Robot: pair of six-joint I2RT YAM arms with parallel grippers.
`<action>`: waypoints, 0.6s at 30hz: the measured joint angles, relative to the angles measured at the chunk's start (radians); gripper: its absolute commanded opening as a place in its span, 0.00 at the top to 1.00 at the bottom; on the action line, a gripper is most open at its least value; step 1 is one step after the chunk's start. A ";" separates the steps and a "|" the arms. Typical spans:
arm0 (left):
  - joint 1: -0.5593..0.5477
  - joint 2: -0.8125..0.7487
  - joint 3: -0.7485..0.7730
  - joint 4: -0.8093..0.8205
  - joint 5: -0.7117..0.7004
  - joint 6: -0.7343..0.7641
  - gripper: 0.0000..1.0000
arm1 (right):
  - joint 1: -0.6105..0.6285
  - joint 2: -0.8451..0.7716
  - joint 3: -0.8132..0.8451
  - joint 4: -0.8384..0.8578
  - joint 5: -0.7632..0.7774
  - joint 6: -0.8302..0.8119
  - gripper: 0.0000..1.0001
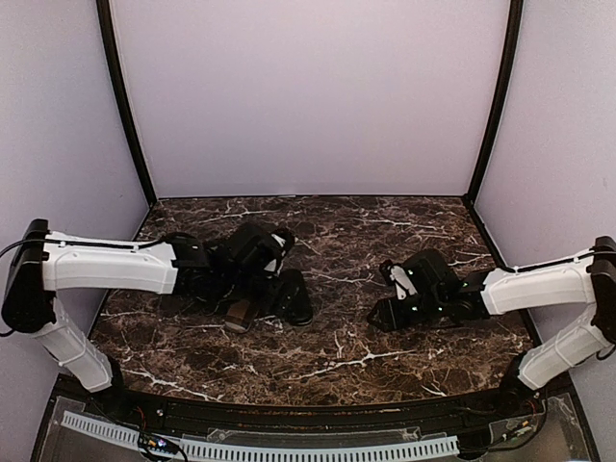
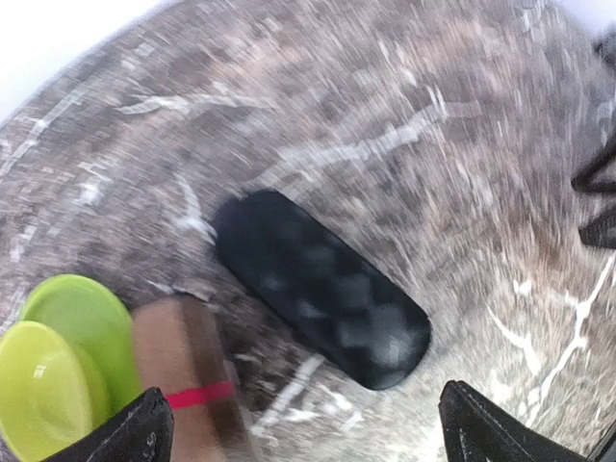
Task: Organize the sunglasses
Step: Move the case with sunglasses to the center of the board, then reset both arms
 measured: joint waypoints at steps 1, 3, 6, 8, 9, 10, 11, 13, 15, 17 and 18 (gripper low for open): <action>0.028 -0.048 -0.024 0.021 0.004 0.003 0.01 | -0.006 -0.006 0.010 -0.013 0.012 -0.005 0.26; 0.083 -0.133 -0.072 0.059 0.007 0.006 0.01 | -0.017 -0.020 0.027 -0.043 0.045 -0.012 0.23; 0.156 -0.220 -0.159 0.119 0.014 0.003 0.01 | -0.024 -0.052 0.047 -0.088 0.109 -0.011 0.21; 0.187 -0.267 -0.232 0.158 0.020 -0.003 0.01 | -0.025 -0.086 0.054 -0.114 0.154 -0.011 0.20; 0.200 -0.293 -0.271 0.172 0.021 -0.007 0.01 | -0.026 -0.108 0.056 -0.122 0.177 -0.011 0.19; 0.213 -0.321 -0.309 0.185 0.021 -0.013 0.01 | -0.027 -0.132 0.058 -0.133 0.201 -0.012 0.19; 0.225 -0.353 -0.347 0.200 0.016 -0.021 0.01 | -0.027 -0.156 0.060 -0.142 0.226 -0.013 0.18; 0.241 -0.419 -0.405 0.226 -0.004 -0.032 0.01 | -0.028 -0.195 0.065 -0.157 0.267 -0.013 0.18; 0.253 -0.504 -0.458 0.259 -0.036 -0.037 0.01 | -0.028 -0.229 0.069 -0.166 0.312 -0.013 0.18; 0.258 -0.594 -0.497 0.289 -0.070 -0.037 0.01 | -0.028 -0.259 0.074 -0.174 0.350 -0.013 0.17; 0.259 -0.631 -0.508 0.300 -0.081 -0.034 0.01 | -0.028 -0.275 0.076 -0.176 0.369 -0.017 0.17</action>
